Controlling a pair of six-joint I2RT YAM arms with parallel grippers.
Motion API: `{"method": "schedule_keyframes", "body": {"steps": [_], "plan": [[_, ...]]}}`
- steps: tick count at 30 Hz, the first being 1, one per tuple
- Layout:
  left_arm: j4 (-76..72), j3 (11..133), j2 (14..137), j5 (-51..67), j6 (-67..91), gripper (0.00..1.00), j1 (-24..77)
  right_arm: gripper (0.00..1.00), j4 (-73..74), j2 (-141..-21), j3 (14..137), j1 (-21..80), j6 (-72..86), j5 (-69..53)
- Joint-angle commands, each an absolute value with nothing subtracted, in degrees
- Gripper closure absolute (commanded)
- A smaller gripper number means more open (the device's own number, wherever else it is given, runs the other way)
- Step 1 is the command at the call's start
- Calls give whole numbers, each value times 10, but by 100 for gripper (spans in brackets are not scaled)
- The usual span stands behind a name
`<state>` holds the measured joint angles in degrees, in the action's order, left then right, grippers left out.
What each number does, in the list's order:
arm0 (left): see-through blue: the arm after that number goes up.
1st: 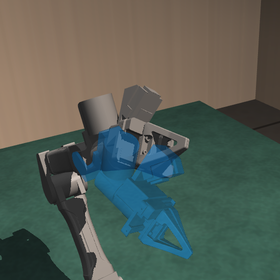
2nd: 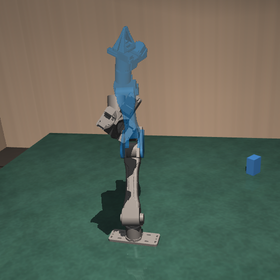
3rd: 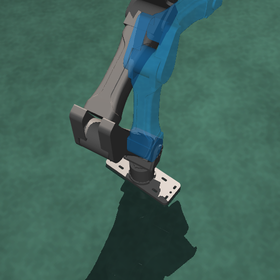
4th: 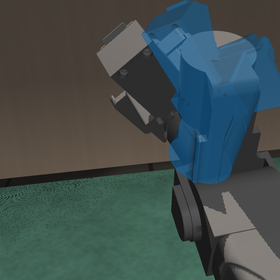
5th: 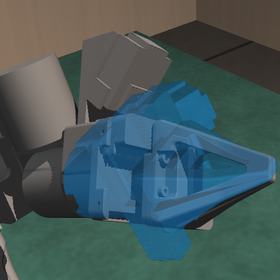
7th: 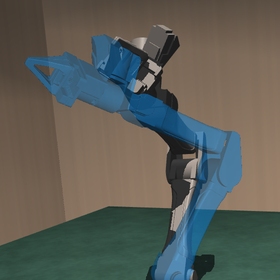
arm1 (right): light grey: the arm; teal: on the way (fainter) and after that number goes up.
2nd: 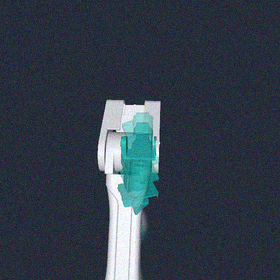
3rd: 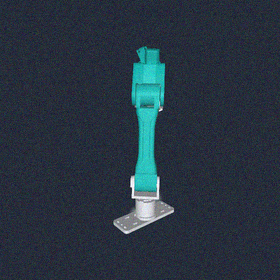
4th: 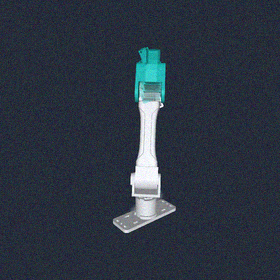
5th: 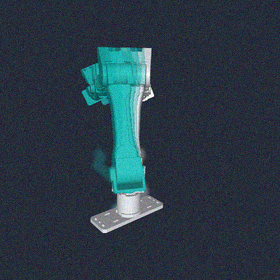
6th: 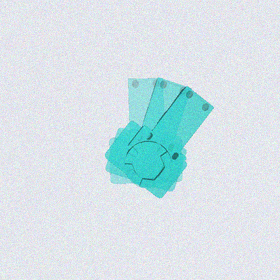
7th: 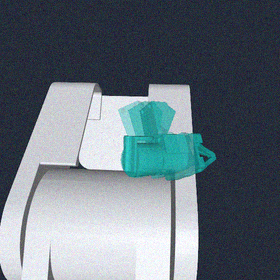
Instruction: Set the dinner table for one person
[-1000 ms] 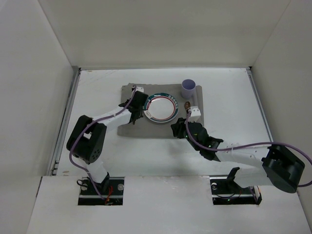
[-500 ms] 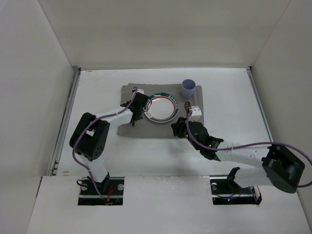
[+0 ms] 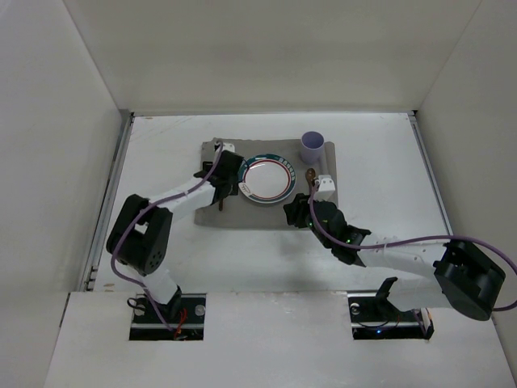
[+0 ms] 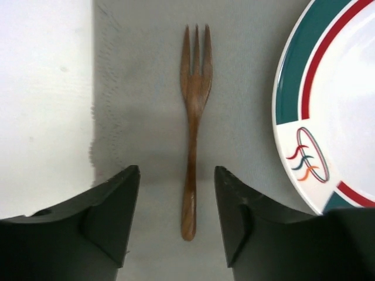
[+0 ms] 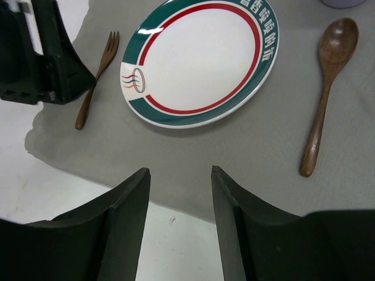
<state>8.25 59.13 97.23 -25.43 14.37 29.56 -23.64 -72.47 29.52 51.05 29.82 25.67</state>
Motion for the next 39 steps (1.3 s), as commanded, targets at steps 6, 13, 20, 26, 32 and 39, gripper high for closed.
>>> {"method": "schedule_keyframes", "body": {"steps": [6, 13, 20, 26, 32, 39], "plan": [[77, 562, 782, -296, 198, 0, 314, 55, -272, -704, 296, 511, 296, 254], [82, 479, 618, -356, 278, 0, 373, 75, -273, -715, 305, 529, 294, 231], [69, 347, 452, -370, 401, 0, 443, 73, -272, -752, 317, 529, 300, 235], [154, 270, 317, -411, 498, 0, 446, 64, -275, -767, 322, 540, 300, 245], [286, 275, 302, -439, 573, 0, 403, 59, -272, -781, 330, 549, 286, 277], [303, 283, 306, -434, 599, 0, 316, 55, -272, -773, 328, 559, 282, 287]]}}
